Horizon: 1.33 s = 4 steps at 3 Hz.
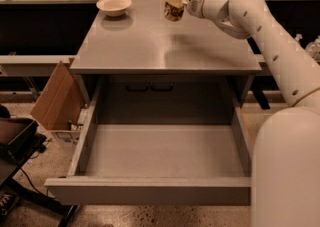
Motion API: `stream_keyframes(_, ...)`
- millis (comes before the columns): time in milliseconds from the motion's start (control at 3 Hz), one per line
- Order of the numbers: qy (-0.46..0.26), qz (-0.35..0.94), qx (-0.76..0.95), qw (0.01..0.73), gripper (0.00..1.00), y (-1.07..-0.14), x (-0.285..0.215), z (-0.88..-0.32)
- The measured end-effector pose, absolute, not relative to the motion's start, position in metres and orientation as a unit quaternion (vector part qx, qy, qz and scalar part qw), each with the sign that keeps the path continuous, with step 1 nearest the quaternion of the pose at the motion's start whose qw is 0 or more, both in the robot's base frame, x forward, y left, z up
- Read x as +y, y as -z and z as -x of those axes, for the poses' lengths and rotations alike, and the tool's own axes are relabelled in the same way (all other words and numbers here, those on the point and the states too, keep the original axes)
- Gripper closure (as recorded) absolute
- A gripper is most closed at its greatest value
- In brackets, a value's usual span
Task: Place orange can into top drawer
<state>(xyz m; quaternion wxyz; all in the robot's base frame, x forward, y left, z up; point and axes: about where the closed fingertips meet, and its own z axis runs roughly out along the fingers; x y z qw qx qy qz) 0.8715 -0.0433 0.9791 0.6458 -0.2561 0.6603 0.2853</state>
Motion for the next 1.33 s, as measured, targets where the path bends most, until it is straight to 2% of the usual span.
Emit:
stream_keyframes(333, -0.345, 0.283, 0.632, 0.633, 1.0, -0.988, -0.043, -0.776)
stream_keyframes(1000, -0.487, 0.398, 0.544, 0.555, 1.0, -0.935, 0.04, -0.647)
stream_keyframes(1333, -0.529, 0.431, 0.527, 0.507, 1.0, -0.906, 0.059, -0.601)
